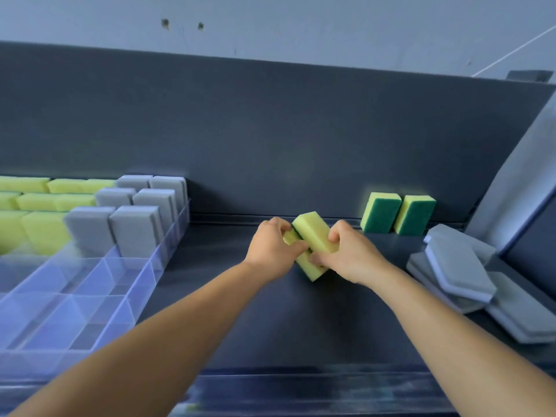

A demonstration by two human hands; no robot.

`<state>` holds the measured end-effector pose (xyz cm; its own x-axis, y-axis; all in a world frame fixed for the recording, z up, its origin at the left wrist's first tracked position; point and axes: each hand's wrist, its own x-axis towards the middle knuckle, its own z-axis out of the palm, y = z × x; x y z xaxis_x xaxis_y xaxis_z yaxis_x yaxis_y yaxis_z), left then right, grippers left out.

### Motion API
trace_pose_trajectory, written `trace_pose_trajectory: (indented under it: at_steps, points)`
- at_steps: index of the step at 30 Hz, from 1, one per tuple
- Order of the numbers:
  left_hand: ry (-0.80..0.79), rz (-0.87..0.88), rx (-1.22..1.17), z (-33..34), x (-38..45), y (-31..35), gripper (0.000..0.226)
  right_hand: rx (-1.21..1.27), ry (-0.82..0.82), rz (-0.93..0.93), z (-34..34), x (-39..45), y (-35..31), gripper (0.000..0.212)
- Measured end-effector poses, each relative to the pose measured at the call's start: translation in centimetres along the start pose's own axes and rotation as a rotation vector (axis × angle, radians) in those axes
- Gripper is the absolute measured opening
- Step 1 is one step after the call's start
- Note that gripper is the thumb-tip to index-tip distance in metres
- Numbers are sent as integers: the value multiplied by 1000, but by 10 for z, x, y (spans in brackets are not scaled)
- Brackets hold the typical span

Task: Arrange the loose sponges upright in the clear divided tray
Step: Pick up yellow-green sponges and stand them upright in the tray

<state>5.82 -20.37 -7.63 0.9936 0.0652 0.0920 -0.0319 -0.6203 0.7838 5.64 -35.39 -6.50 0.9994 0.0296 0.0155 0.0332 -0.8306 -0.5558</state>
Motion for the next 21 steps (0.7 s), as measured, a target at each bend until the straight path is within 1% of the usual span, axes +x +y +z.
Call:
trace_pose_trajectory:
  at_steps: [2,5,7,8,9,11,12,13,15,17,21]
  points:
    - [46,-16,-71,-9,-3,4,52,49,10,-44,2,-2,-9,43]
    - [108,2,-138,-28,-6,5,44,103,56,-135,1,-4,-24,33]
    - [124,36,-146,-45,-7,3,38,136,98,-198,-1,-3,-33,24]
    - [124,58,-136,-53,-9,1,35,174,100,-231,-1,-2,-37,23]
    - [122,79,-126,-61,-11,0,33,220,77,-267,-2,-2,-42,32]
    - [122,112,-109,-77,-17,-4,30,282,-15,-331,-2,-7,-55,61]
    - [120,123,-103,-85,-20,-7,29,272,-52,-355,-1,-9,-62,70]
    - [118,130,-96,-93,-23,-10,27,251,-73,-379,0,-12,-69,74]
    - [122,144,-68,-109,-29,-17,29,221,-84,-418,3,-15,-84,69]
    - [134,150,-38,-126,-36,-23,30,237,-69,-448,9,-19,-100,59]
    - [194,148,12,-162,-49,-38,21,278,-18,-469,22,-33,-135,38]
